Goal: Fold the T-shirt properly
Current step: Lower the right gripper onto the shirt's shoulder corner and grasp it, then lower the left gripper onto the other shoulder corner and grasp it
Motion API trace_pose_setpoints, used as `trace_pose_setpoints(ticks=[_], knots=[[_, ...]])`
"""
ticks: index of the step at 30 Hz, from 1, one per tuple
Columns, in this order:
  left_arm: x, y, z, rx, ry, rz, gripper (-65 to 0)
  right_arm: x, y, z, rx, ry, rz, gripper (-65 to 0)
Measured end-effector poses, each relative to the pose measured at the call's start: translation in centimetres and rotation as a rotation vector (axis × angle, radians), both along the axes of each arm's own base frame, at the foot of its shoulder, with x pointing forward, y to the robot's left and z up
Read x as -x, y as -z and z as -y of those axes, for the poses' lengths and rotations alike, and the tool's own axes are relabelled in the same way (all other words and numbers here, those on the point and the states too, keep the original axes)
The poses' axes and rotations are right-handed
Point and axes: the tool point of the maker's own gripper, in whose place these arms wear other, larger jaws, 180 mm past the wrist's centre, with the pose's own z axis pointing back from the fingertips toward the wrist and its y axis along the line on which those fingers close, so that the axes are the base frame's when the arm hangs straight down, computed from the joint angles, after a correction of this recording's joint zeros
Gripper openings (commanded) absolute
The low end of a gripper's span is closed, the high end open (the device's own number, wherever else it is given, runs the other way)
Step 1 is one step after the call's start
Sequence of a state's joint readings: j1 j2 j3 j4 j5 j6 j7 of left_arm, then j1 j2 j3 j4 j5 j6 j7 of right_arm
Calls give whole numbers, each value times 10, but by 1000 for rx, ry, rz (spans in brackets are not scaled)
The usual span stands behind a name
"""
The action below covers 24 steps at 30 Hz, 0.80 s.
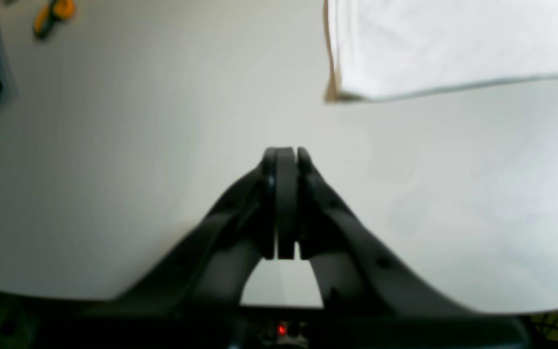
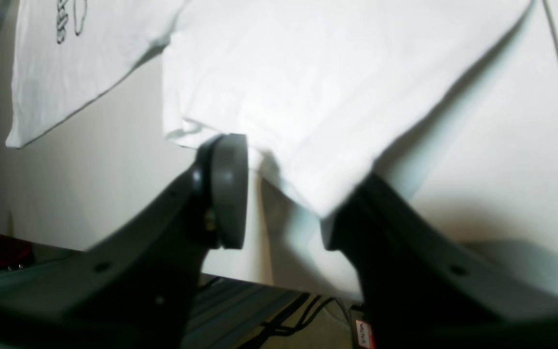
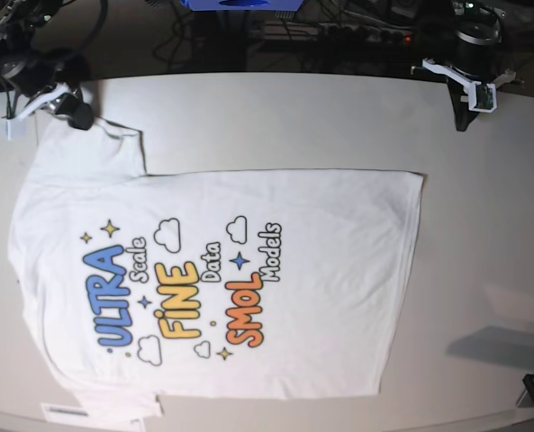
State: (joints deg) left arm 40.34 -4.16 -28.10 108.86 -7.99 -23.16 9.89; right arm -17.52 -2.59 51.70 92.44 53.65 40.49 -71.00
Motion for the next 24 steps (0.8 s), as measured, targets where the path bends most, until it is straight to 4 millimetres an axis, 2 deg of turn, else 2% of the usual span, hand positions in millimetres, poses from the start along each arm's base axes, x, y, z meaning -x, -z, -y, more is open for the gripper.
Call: trace_pose_setpoints(ticks=[3, 6, 11, 14, 16, 20, 22, 24], knots=[[-2, 7, -4, 8, -15, -9, -650, 2, 2, 0, 3, -3, -11, -521], [4, 16, -7, 10, -31, -60, -650, 3, 5, 0, 5, -6, -33, -650], [-15, 10, -7, 15, -34, -26, -650, 3, 5, -2, 0, -6, -33, -649], [-17, 15, -10, 17, -53, -64, -650, 3, 5, -2, 0, -6, -33, -649], [-23, 16, -11, 21, -64, -73, -601, 3, 5, -2, 0, -5, -33, -649], [-38, 16, -9, 92, -97, -75, -366, 3, 5, -2, -1, -6, -34, -649], [-38, 12, -10, 206, -136, -46, -316, 3, 5, -2, -1, -7, -34, -649], [-35, 4, -23, 308, -205, -15, -307, 3, 5, -2, -1, -9, -34, -649]])
